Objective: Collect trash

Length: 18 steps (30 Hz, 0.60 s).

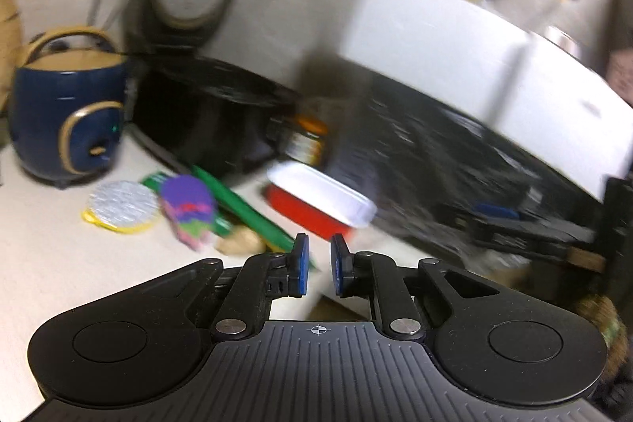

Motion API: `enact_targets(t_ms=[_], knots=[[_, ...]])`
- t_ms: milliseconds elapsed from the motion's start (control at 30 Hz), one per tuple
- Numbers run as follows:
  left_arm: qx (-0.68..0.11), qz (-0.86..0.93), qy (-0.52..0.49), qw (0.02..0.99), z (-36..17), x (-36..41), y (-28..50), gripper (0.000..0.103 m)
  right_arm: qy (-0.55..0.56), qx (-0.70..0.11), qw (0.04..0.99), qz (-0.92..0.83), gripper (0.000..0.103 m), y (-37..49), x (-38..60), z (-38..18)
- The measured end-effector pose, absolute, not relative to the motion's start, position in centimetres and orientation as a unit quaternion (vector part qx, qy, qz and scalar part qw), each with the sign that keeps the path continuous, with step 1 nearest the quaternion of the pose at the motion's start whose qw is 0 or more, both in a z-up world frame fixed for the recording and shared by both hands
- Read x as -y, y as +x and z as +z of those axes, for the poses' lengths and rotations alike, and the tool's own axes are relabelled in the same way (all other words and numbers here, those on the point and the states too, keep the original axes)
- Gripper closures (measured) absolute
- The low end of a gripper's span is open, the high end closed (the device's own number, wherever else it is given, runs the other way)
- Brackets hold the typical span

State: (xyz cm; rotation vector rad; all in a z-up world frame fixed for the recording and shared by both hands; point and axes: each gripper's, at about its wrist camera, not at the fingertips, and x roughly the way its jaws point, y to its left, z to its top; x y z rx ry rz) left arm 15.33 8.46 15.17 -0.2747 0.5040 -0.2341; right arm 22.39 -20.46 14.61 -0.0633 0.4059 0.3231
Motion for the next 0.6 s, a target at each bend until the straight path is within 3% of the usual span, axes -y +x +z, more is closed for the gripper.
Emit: enact_targets(t_ms=[233, 600], knots=[[-0.300, -0.101, -0.179, 0.932, 10.4, -12.8, 23.2, 0.088, -0.012, -0.274, 0.939, 0.208, 0.016, 29.2, 15.5, 9.7], [-0.312, -0.047, -0.228, 0.921, 6.7, -18.6, 27.4, 0.088, -0.035, -0.288, 0.921, 0.261, 0.016, 35.5, 5.1, 4.9]])
